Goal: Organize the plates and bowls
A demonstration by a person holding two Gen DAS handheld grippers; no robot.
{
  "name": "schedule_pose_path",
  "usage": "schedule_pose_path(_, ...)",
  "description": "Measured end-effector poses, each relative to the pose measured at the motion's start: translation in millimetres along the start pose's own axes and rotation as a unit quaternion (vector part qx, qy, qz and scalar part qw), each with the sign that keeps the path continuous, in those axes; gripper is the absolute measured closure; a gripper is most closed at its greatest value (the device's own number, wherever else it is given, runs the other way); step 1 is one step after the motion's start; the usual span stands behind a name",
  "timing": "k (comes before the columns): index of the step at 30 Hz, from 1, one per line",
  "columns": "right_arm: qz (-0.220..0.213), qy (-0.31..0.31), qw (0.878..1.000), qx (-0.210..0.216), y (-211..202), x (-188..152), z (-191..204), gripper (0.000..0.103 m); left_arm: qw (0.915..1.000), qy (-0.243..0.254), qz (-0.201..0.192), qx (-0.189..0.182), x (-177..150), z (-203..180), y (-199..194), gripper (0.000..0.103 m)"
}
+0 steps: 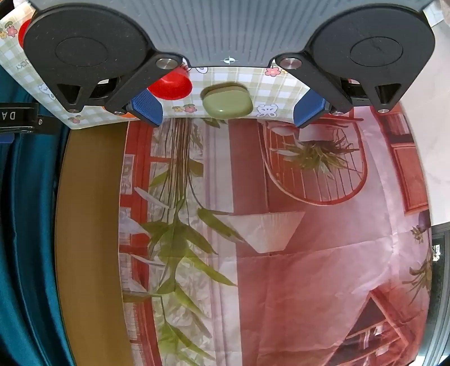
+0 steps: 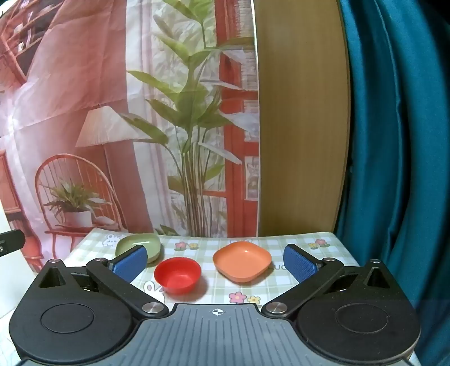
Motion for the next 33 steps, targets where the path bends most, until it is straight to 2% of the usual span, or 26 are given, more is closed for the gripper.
schedule_pose_path(2,-0.002,0.000,1.000,0.000,-1,0,0,0.000,0.9999,-0.006,-0.010,-0.004,1,1,-1,0.003)
schedule_pose_path(12,-0.006,0.004,1.000,0.001,-3,0,-2,0.000,0.9999,-0.007,-0.010,-0.002,16,0,-7,0.003)
schedule_pose_path(14,-0.007,0.005,1.000,0.001,-3,0,-2,0.000,0.9999,-0.006,-0.010,0.000,7,-1,-5,0.003)
schedule_pose_path(33,-0.008,0.005,1.000,0.000,-3,-1,-3,0.000,0.9999,-0.009,-0.009,0.000,4,-1,-4,0.003)
Point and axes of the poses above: each gripper's, at about its wrist camera, not at the fingertips, and y roughly the way its jaws point, z to its left, x to its top, the point moved 8 cm from there along y, roughly the way its jaws point, and after that the axes turned 11 degrees about -y, right-handed, at the moved point
